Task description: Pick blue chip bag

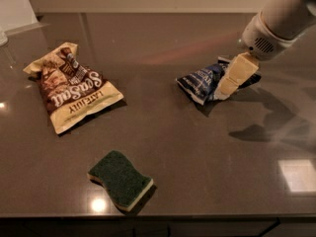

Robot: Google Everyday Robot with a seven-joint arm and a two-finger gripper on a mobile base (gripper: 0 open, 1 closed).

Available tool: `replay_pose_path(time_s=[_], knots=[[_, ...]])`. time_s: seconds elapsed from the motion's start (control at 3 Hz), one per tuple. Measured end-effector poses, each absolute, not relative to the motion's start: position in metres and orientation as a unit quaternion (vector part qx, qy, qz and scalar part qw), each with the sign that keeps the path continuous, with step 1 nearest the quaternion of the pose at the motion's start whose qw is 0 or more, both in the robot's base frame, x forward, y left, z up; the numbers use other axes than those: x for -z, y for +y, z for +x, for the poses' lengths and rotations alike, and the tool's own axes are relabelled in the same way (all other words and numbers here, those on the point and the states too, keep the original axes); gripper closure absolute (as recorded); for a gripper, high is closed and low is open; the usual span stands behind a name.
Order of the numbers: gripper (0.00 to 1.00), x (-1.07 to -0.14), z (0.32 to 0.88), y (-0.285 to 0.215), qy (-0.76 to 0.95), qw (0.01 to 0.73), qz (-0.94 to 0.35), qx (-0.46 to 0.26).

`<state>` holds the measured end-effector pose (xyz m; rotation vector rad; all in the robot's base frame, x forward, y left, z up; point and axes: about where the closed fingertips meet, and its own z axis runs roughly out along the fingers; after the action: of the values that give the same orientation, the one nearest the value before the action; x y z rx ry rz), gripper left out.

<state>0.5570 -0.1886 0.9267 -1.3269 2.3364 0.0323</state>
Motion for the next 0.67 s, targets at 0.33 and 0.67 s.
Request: replay_pose_path(time_s=[0.33, 0.67], knots=[[0.0, -0.912, 0.569, -0.188, 0.857, 0.223, -0.465, -0.017], [0.0, -0.898, 0.579, -0.187, 0.865, 0.218, -0.451, -0.022]])
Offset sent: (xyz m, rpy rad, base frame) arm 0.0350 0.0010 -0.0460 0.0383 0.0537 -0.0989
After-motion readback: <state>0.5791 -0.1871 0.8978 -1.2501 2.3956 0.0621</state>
